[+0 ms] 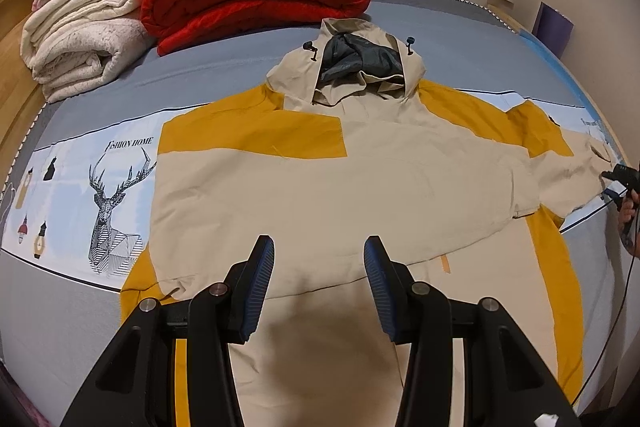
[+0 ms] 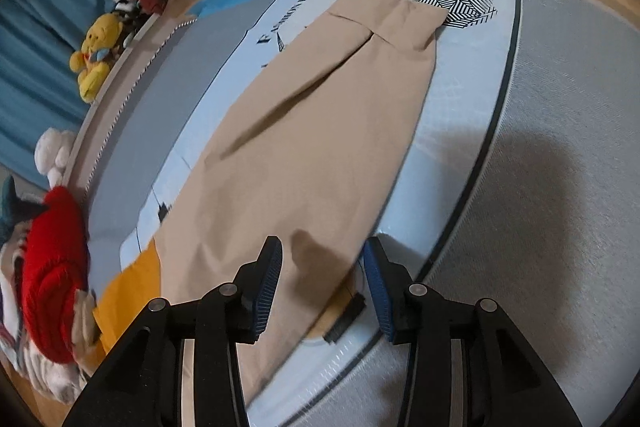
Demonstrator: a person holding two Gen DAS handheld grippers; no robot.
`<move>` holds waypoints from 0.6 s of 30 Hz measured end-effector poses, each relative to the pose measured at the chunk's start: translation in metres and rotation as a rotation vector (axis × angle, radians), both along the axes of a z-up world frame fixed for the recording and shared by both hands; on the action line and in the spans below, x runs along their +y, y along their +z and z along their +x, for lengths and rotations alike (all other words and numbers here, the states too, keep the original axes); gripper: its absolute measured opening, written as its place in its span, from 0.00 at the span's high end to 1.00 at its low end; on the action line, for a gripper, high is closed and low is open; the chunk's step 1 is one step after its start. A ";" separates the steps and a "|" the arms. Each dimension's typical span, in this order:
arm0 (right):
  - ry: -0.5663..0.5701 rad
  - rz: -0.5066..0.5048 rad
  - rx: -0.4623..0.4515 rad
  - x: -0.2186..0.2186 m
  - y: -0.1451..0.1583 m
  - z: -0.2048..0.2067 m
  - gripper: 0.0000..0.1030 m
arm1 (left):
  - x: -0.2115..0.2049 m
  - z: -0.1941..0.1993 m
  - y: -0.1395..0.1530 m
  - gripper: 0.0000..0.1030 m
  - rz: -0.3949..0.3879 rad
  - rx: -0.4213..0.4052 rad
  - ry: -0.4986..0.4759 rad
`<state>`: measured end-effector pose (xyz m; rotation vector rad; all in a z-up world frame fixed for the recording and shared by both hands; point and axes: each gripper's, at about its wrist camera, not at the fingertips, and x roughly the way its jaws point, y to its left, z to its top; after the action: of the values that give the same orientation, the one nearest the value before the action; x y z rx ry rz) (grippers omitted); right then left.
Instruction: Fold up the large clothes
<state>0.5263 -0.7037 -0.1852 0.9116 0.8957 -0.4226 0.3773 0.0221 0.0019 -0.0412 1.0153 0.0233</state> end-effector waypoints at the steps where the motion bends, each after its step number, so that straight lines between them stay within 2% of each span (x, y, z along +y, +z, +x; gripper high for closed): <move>1: -0.023 0.019 -0.013 -0.003 -0.001 0.001 0.57 | 0.001 0.000 0.000 0.58 0.001 -0.001 0.000; 6: -0.078 0.033 -0.035 -0.008 -0.002 0.006 0.57 | 0.006 0.000 0.001 0.58 -0.001 -0.003 0.005; 7: -0.086 0.022 -0.032 -0.008 0.000 0.008 0.61 | 0.007 0.000 0.002 0.58 -0.001 -0.004 0.005; 8: -0.086 0.017 -0.031 -0.008 0.001 0.011 0.66 | 0.008 0.000 0.003 0.58 -0.001 -0.006 0.006; 9: -0.087 0.012 -0.034 -0.008 0.003 0.013 0.84 | 0.009 0.000 0.003 0.58 -0.002 -0.007 0.008; 10: -0.094 0.008 -0.044 -0.008 0.006 0.014 0.91 | 0.010 0.000 0.004 0.58 -0.004 -0.008 0.010; 12: -0.097 -0.013 -0.060 -0.004 0.014 0.015 0.93 | 0.013 -0.001 0.006 0.58 -0.008 -0.011 0.012; 15: -0.084 -0.116 -0.080 0.013 0.043 0.019 0.96 | 0.019 -0.001 0.011 0.58 -0.016 -0.021 0.022; 18: 0.001 -0.300 -0.121 0.058 0.095 0.031 0.97 | 0.032 -0.002 0.019 0.58 -0.033 -0.037 0.049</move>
<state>0.5572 -0.6458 -0.0902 0.6533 0.6992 -0.4811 0.3755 0.0544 0.0205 -0.0964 0.9777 0.0498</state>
